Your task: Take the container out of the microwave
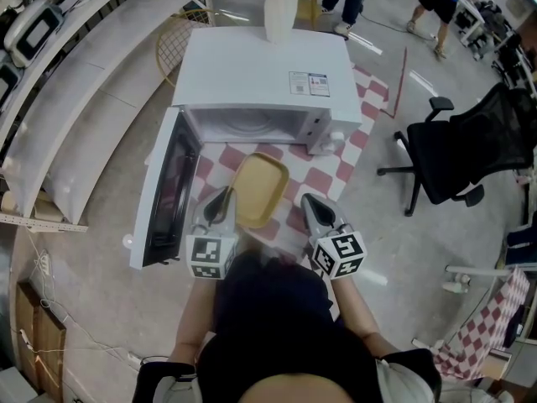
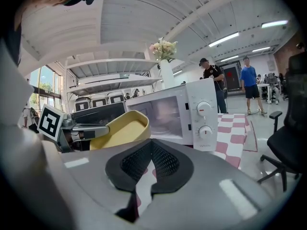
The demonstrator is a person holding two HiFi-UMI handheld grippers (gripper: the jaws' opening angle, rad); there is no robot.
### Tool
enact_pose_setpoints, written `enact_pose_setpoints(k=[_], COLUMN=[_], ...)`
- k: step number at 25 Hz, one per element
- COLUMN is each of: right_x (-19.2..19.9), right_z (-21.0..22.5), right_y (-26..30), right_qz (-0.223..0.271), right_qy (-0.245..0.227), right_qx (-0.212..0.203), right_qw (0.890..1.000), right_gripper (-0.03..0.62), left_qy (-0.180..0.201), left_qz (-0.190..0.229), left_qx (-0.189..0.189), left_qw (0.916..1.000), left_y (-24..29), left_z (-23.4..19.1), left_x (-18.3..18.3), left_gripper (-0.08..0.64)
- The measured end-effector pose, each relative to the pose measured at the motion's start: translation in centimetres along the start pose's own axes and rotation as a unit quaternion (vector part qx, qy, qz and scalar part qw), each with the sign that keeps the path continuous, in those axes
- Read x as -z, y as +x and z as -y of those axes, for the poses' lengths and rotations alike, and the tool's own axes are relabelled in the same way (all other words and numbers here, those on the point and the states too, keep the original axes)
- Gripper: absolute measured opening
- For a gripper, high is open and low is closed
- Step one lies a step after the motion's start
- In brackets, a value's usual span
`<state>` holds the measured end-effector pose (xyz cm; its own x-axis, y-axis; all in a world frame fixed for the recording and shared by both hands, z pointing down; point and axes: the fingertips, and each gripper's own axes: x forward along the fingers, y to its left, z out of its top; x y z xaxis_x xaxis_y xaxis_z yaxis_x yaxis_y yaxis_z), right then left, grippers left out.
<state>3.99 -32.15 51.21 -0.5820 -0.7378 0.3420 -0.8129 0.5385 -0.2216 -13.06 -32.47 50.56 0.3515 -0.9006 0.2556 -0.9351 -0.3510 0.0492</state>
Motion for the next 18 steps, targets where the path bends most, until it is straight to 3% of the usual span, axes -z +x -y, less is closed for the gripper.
enact_pose_setpoints(k=[18], right_x=[0.3], right_z=[0.19], right_y=[-0.16], right_qz=[-0.003], right_qy=[0.004], right_qx=[0.006], right_qw=[1.0], right_gripper=[-0.002], left_qy=[-0.007], left_qz=[-0.004], left_qx=[0.0], left_qw=[1.0], left_y=[-0.11], left_z=[-0.2], left_x=[0.35], left_gripper=[0.026])
